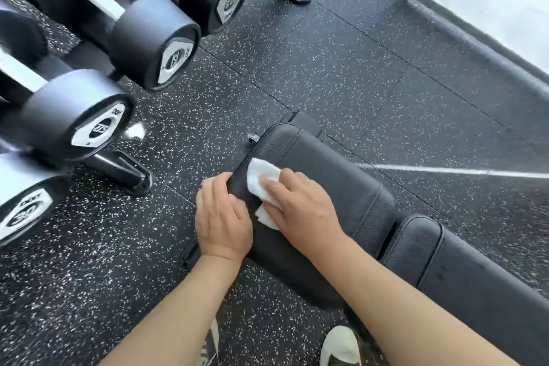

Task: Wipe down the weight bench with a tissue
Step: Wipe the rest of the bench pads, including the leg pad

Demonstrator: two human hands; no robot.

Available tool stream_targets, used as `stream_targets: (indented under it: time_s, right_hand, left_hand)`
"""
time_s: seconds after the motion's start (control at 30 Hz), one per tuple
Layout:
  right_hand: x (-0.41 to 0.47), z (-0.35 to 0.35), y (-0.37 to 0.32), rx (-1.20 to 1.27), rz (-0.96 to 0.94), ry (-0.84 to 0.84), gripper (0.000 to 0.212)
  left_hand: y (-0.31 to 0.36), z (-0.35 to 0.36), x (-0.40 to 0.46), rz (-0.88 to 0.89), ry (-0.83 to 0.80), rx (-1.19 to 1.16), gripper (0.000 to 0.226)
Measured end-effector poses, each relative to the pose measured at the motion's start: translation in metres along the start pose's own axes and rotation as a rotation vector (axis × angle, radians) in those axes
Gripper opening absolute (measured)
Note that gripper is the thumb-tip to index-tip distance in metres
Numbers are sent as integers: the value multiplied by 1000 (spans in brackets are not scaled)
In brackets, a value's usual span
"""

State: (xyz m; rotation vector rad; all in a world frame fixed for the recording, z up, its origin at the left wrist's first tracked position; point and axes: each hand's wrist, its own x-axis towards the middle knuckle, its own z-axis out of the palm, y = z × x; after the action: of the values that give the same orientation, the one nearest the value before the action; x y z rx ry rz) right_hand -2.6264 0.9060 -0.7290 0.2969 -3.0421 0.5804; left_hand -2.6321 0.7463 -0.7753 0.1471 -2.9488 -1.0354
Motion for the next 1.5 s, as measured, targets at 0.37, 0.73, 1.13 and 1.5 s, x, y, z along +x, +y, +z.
stream_targets:
  time_s: [0.37, 0.73, 1.13, 1.5]
  right_hand:
    - [17, 17, -4, -76, 271, 245, 12]
    - [-46, -13, 59, -95, 113, 153, 20]
    - [-15, -13, 74, -90, 459, 274, 19]
    - [-45, -18, 80, -72, 171, 184, 25]
  left_hand:
    - [9, -10, 4, 135, -166, 141, 57]
    - [20, -14, 19, 472, -348, 459, 65]
    - [41, 2, 12, 376, -217, 390, 63]
    - [44, 6, 12, 395, -180, 415, 67]
